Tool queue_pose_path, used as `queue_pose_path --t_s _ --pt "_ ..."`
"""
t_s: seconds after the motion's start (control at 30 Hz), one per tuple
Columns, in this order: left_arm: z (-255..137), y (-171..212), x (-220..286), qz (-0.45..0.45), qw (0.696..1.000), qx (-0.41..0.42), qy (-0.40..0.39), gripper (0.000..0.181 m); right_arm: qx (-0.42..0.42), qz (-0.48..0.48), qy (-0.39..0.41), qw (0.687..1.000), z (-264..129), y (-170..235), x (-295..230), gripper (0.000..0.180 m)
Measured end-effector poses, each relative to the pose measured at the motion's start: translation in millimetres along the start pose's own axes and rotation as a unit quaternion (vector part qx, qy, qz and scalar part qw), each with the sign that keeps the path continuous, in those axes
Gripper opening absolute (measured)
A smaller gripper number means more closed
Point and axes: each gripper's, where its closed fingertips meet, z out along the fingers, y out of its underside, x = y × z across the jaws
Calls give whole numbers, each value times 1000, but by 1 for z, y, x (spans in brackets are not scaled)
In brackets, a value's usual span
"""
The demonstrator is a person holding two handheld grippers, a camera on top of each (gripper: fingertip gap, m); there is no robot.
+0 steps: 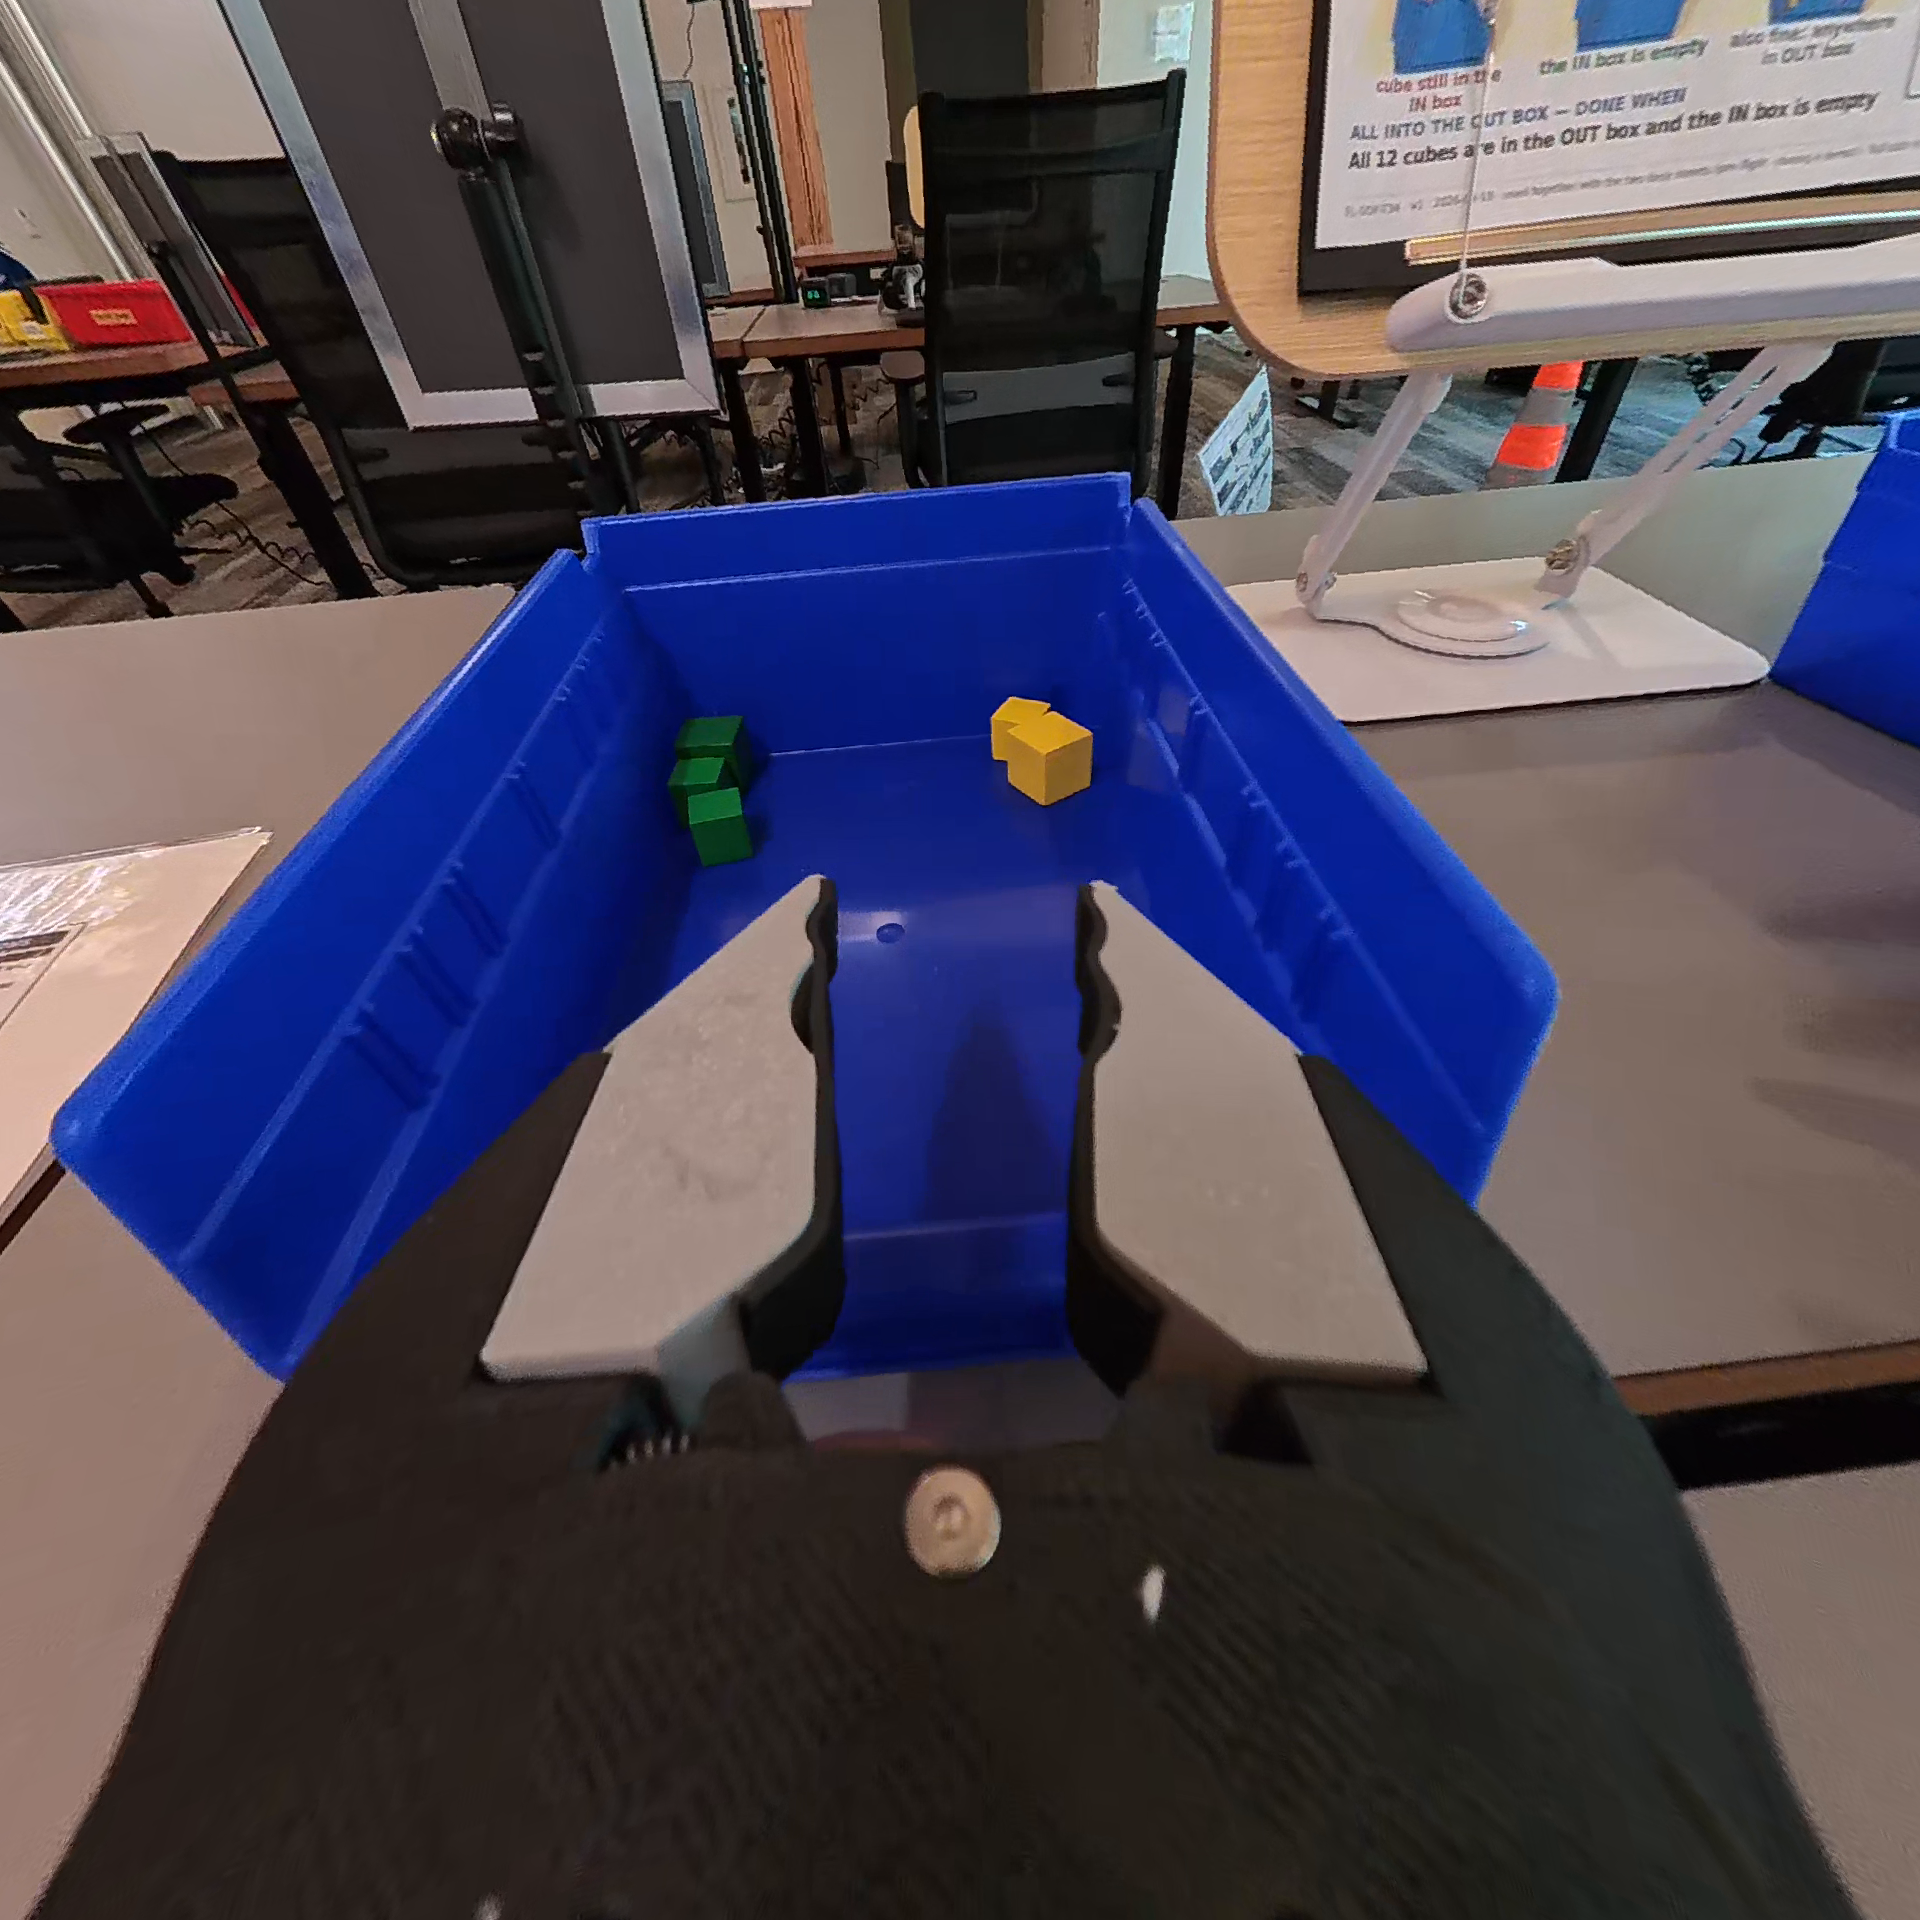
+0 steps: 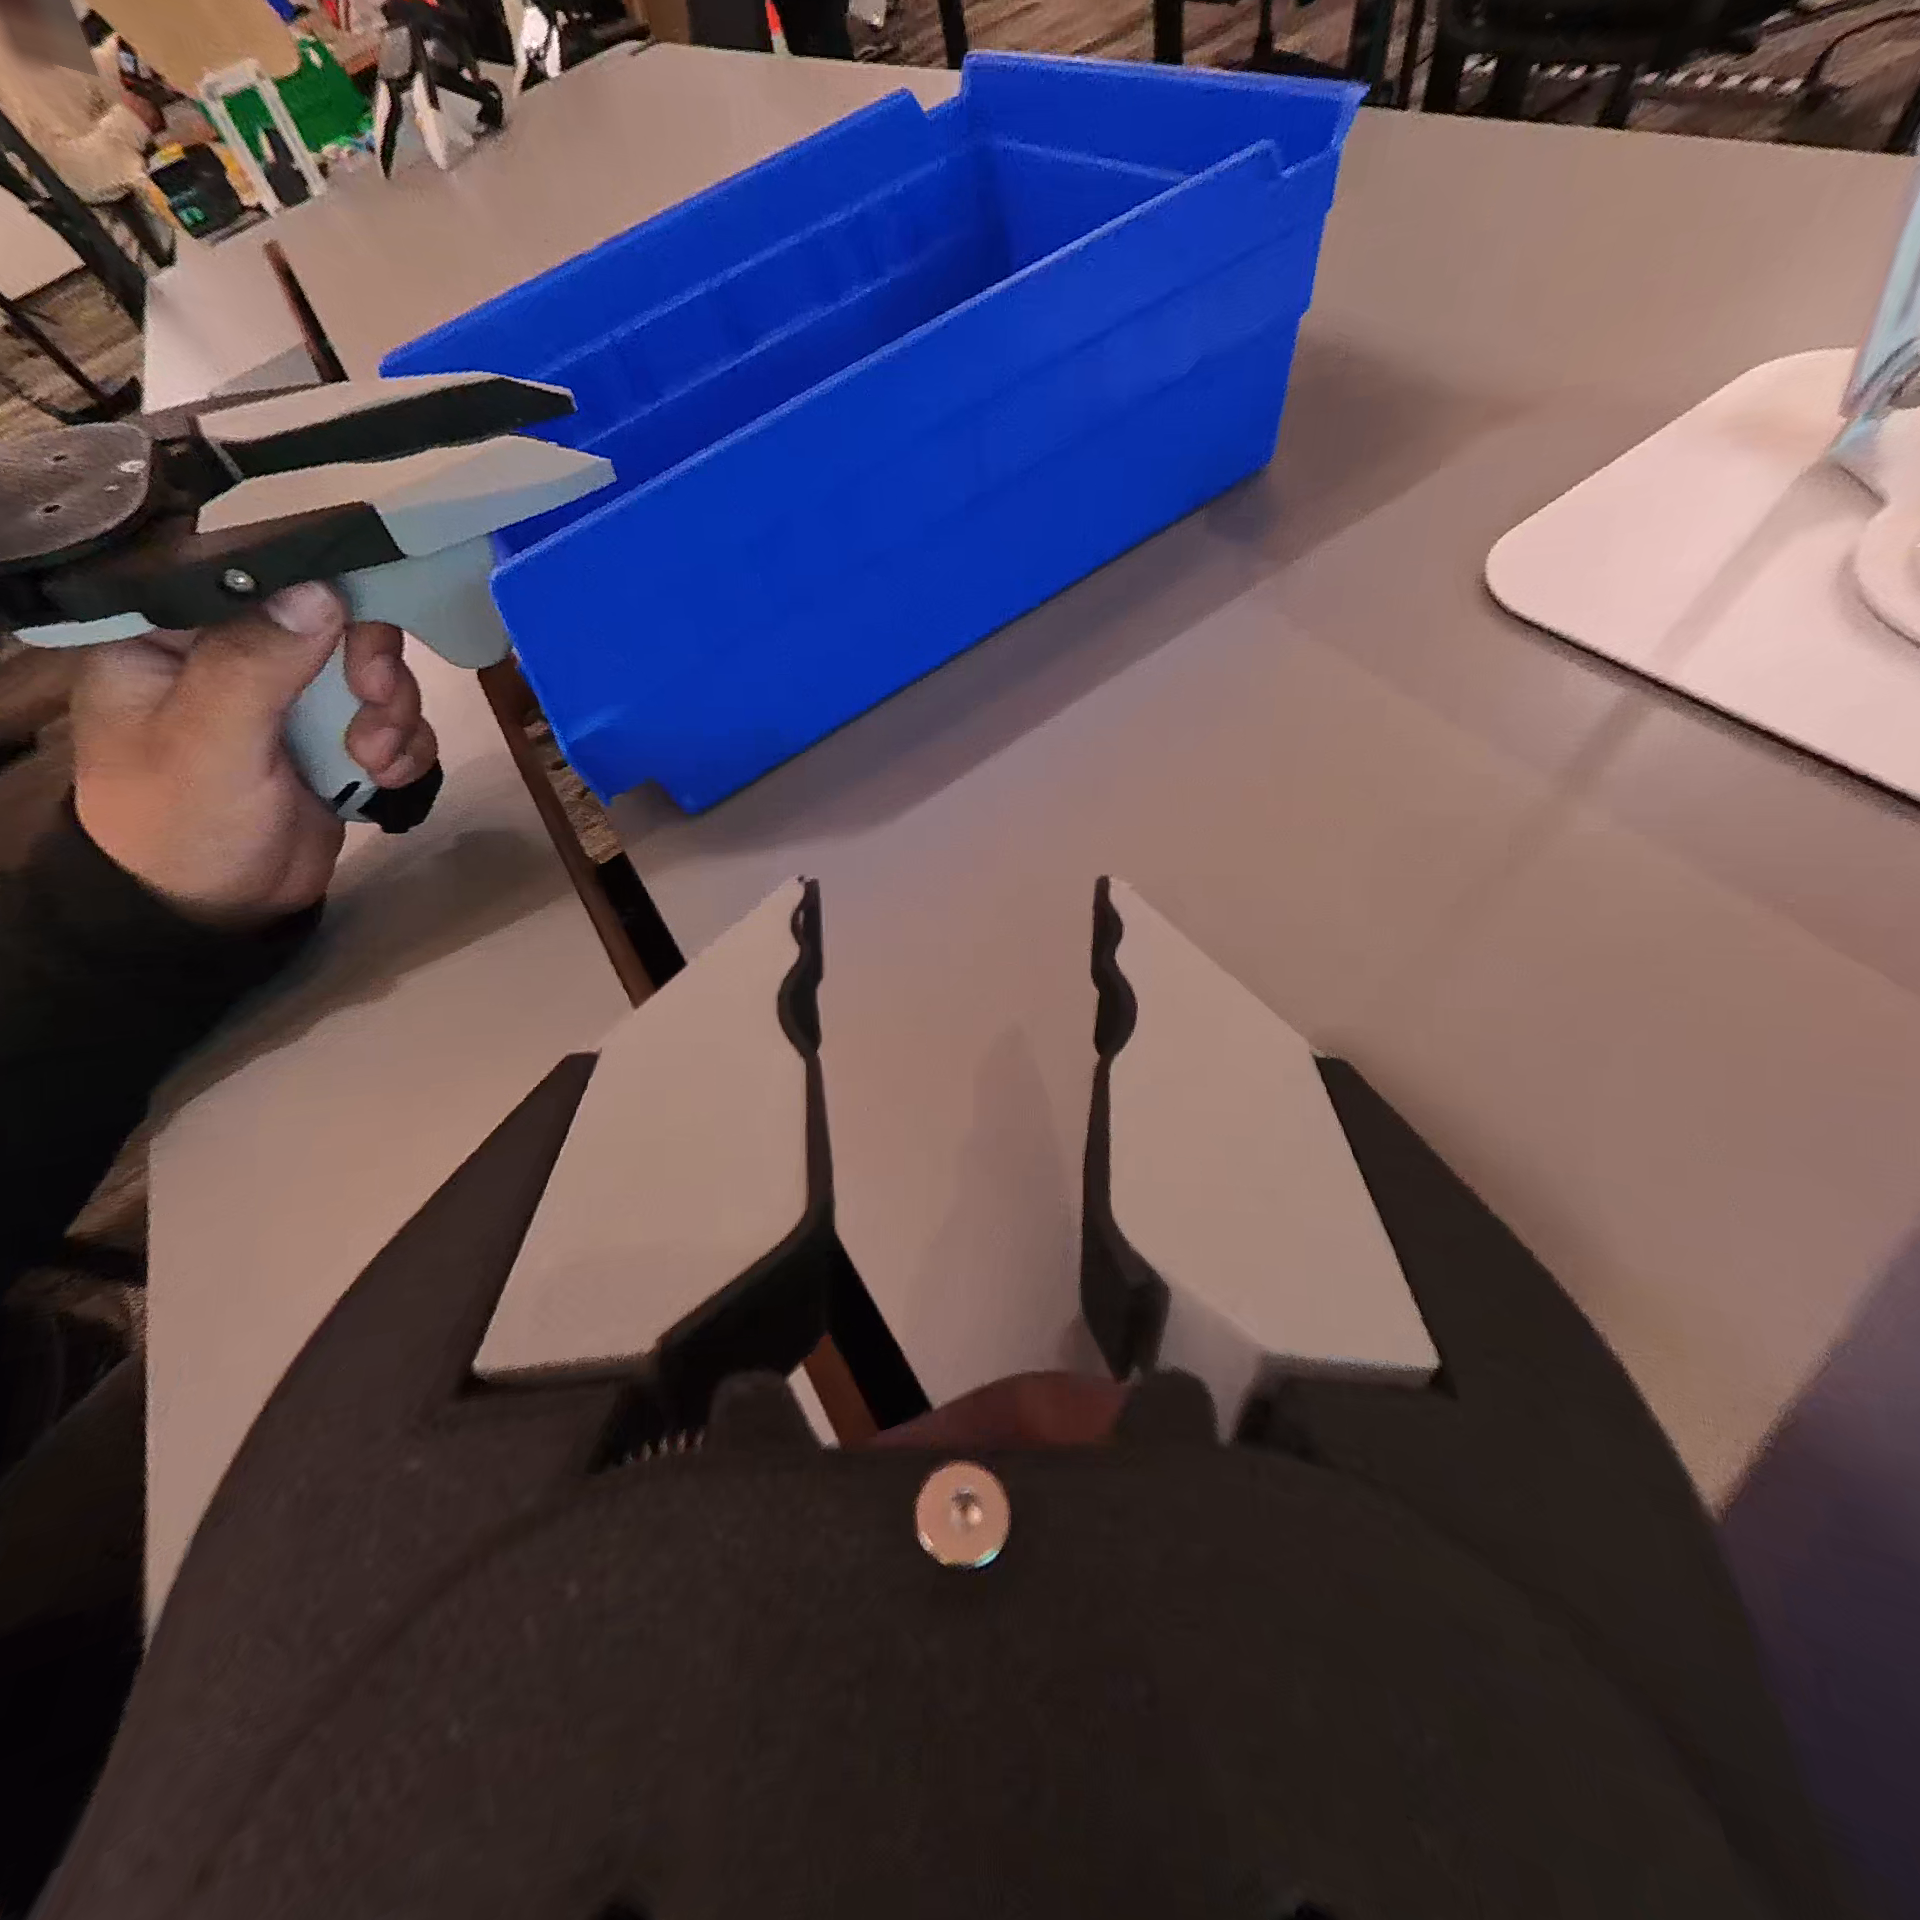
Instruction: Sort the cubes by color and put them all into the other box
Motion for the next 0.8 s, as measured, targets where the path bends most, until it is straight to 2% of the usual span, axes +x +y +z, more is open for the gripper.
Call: queue_pose_path --t_s 0.1,0.27,0.43,0.57,0.7,0.8 --pt "0 0 -1 -11 1000 -3 5 44 41 -11 18 999 -6 -11 5 32" --pt "0 -9 -6 -5 999 -35 37 46 58 -5 30 998 -12 -15 9 36" --pt "15 -10 -22 -22 985 -146 91 51 39 -23 57 997 -8 -10 15 36" --pt "53 -20 -25 -28 980 -168 100 51 43 -42 63 996 -8 -13 11 35" --pt "104 -29 3 -62 968 -185 155 52 60 -65 87 992 -11 -19 15 31" --pt "143 -17 13 -75 957 -224 169 50 58 -55 83 993 -9 -17 17 30"
